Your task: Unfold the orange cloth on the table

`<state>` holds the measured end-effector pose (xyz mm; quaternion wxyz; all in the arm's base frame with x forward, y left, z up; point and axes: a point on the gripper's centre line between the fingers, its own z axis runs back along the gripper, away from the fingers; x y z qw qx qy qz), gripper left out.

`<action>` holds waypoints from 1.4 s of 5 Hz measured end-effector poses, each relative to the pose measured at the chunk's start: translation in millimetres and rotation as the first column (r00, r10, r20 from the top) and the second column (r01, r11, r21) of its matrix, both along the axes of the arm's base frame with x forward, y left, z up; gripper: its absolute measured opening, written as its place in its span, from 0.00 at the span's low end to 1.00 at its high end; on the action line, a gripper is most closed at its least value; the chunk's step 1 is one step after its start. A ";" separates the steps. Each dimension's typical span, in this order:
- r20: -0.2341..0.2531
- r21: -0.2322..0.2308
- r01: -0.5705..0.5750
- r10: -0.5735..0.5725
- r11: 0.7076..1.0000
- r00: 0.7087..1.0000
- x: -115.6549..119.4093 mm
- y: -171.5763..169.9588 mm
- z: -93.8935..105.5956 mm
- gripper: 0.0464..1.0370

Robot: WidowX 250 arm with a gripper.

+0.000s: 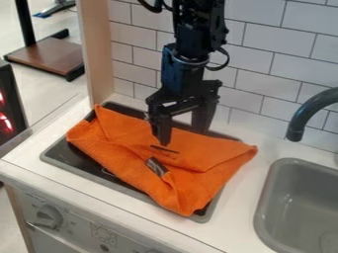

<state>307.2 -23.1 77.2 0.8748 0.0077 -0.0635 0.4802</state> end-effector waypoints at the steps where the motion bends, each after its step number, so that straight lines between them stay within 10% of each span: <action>1: 0.003 0.006 -0.078 0.078 0.997 0.997 4.0 1.6 -10.4 0.96; 7: -0.038 0.145 -0.175 0.182 0.974 0.983 35.3 18.9 -64.7 0.96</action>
